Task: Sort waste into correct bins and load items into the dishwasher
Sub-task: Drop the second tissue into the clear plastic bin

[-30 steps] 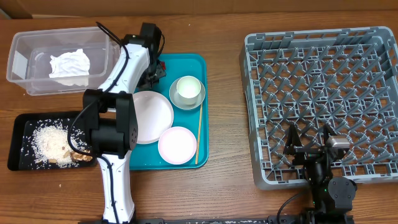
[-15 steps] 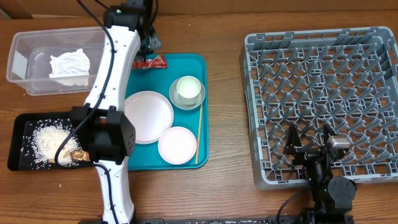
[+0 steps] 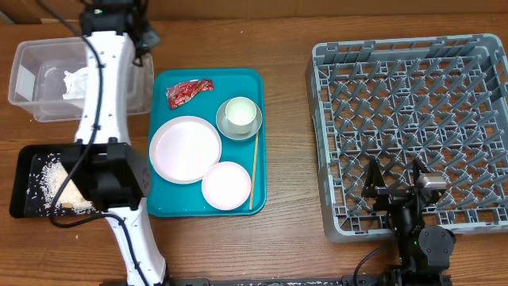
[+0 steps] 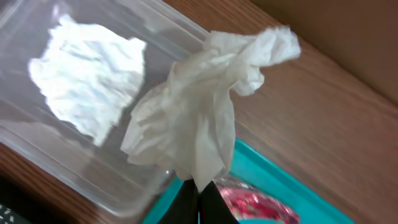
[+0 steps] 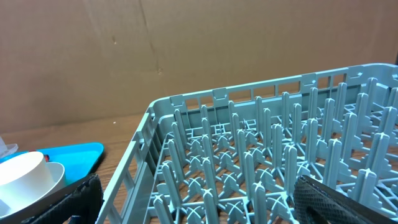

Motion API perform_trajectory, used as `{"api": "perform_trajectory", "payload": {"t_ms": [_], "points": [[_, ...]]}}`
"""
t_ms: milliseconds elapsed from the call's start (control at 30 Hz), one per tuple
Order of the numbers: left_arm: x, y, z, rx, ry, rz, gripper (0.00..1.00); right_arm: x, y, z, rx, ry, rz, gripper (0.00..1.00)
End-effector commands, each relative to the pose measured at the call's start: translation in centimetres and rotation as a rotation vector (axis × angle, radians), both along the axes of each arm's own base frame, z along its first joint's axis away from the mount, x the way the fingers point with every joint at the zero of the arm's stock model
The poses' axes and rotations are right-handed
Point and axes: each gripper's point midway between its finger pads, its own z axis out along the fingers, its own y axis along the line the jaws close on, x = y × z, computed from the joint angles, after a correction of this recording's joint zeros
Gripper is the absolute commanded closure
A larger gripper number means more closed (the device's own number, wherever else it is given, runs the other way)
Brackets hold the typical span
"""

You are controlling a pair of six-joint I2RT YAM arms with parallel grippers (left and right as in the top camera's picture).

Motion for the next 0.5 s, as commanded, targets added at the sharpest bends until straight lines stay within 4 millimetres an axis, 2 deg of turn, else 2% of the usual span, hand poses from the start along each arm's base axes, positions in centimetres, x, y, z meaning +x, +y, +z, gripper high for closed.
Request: {"api": "perform_trajectory", "payload": {"t_ms": [0, 133, 167, 200, 233, 400, 467], "points": [[-0.3, 3.5, 2.0, 0.03, -0.047, 0.059, 0.96, 0.0, -0.3, -0.2, -0.006, -0.004, -0.016, 0.0], [-0.7, 5.8, 1.7, 0.028, -0.042, 0.103, 0.94, 0.0, -0.3, -0.2, -0.006, -0.004, -0.016, 0.0], [-0.9, 6.3, 1.6, 0.022, -0.037, 0.116, 0.8, 0.0, -0.3, -0.2, -0.006, -0.004, -0.016, 0.0], [-1.3, 7.0, 1.2, 0.014, -0.029, 0.142, 0.17, 0.0, -0.3, -0.2, -0.006, -0.004, -0.016, 0.0], [-1.4, 7.2, 1.1, 0.008, -0.023, 0.145, 0.08, 0.0, -0.3, -0.2, -0.006, -0.004, -0.016, 0.0], [-2.1, 6.7, 0.1, -0.032, 0.015, 0.131, 0.08, 0.0, -0.3, -0.2, -0.006, -0.004, -0.016, 0.0], [-2.1, 5.3, -0.6, -0.097, 0.03, 0.094, 0.08, 0.0, -0.3, -0.2, -0.006, -0.004, -0.016, 0.0]]}}
